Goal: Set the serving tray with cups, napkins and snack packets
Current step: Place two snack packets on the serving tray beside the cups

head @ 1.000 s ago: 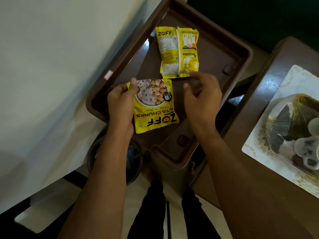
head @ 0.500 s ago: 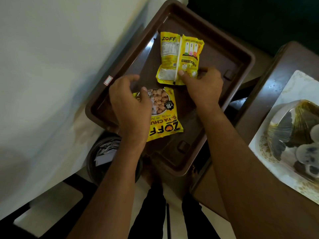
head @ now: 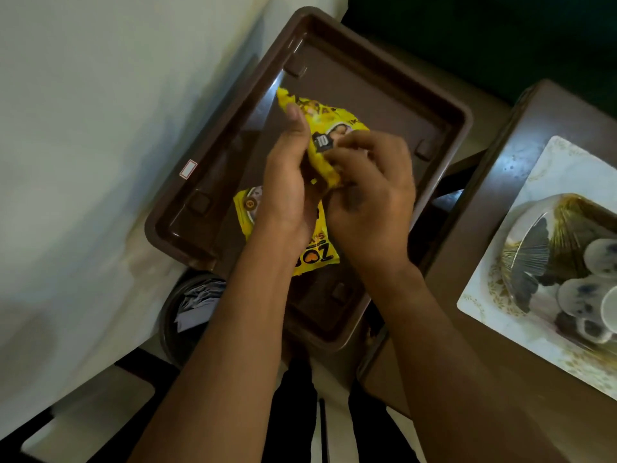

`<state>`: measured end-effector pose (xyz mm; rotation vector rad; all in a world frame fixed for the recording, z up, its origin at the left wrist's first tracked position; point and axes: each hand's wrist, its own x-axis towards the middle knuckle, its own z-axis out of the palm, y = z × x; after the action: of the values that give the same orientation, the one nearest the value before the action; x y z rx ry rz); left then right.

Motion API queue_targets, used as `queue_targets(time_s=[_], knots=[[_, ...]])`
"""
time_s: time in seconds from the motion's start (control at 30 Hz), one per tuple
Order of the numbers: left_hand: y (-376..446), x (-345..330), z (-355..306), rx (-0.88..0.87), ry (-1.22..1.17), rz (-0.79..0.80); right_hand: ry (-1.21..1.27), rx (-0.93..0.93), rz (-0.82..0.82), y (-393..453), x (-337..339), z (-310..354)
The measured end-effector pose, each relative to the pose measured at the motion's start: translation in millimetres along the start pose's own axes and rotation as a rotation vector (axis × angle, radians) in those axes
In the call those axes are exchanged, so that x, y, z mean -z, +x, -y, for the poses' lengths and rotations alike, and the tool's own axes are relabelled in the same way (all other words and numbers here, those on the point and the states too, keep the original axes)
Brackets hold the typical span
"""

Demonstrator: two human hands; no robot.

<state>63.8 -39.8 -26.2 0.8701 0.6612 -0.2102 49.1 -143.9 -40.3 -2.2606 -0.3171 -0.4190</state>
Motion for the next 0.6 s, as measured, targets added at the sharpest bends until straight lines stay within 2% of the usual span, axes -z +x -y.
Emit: queue_targets(time_s=[0.13, 0.23, 0.3, 0.37, 0.47, 0.53, 0.6], knots=[[6.2, 6.2, 5.3, -0.042, 0.133, -0.149, -0.031, 0.127, 0.195, -21.6, -0.3, -1.4], [8.2, 19.6, 7.3, -0.043, 0.144, -0.130, 0.120, 0.070, 0.145, -23.3, 8.4, -5.1], [7.4, 26.5, 6.1, -0.027, 0.132, -0.077, 0.107, -0.077, 0.012, -17.3, 13.0, -9.5], [5.3, 31.1, 5.4, -0.007, 0.120, 0.002, 0.118, -0.335, -0.042, -5.8, 16.6, -13.9], [0.8, 33.2, 5.1, 0.005, 0.121, 0.116, 0.446, -0.725, 0.099, 12.4, 21.5, -20.1], [-0.1, 32.0, 5.5, 0.004, 0.195, 0.118, 0.603, -0.818, 0.176, 19.0, 24.0, -26.7], [1.1, 30.6, 6.2, -0.026, 0.400, 0.060, 0.599, -0.813, 0.203, 20.8, 24.3, -30.5]])
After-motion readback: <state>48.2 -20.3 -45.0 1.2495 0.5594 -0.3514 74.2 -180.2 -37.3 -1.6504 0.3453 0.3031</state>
